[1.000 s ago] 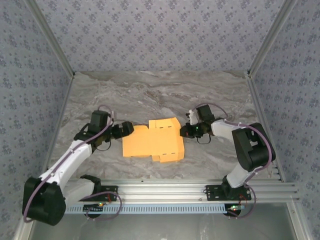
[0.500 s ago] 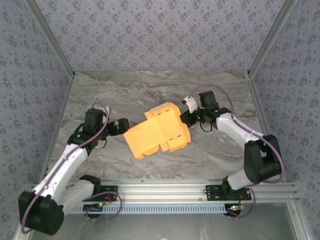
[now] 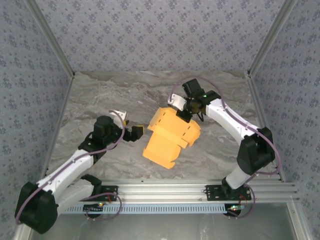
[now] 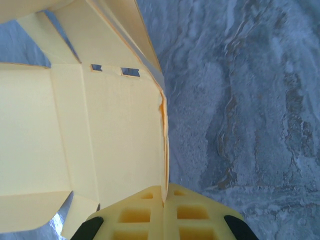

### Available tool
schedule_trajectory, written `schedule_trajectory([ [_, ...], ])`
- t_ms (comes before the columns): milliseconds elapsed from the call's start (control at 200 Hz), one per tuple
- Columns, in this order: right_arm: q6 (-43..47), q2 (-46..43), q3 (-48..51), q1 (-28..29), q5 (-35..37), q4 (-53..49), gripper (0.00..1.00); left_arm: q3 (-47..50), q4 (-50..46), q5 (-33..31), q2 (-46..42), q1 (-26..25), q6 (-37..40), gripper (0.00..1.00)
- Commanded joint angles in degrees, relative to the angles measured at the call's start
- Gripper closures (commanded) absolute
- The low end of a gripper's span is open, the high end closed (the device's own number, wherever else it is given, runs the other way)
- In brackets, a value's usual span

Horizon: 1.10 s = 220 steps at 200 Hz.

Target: Fold the paper box

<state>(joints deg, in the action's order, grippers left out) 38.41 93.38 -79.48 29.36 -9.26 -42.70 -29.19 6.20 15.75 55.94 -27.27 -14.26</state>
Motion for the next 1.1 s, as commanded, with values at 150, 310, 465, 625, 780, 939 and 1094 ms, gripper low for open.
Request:
schedule_trajectory([
  [150,7.8,5.6,-5.9,4.7,11.4,-11.3,0.99,-8.6,7.2,1.6,16.1,-3.9,6.4,0.01],
  [310,9.2,6.0,-6.1,6.2,11.2,-10.6,0.99,-10.2,12.4,7.2,22.2,-5.7,2.7,0.01],
  [465,9.2,5.6,-5.5,5.7,8.4,-9.2,0.99,-7.7,20.5,11.2,25.9,-6.2,0.1,0.01],
  [625,9.2,5.5,-5.1,4.2,7.1,-9.2,1.00,-5.5,25.1,15.3,26.7,-6.5,-0.4,0.01],
  [780,7.9,5.3,-5.0,3.9,5.5,-8.5,1.00,-7.5,21.6,9.8,28.5,-8.9,2.2,0.01],
  [939,6.0,5.2,-4.9,3.6,3.8,-7.6,0.99,-12.9,14.4,0.8,32.8,-12.0,5.4,0.09],
  [1094,6.3,3.5,-3.0,2.7,3.5,-7.2,0.98,-10.7,18.1,-2.3,31.8,-12.1,5.5,0.45],
])
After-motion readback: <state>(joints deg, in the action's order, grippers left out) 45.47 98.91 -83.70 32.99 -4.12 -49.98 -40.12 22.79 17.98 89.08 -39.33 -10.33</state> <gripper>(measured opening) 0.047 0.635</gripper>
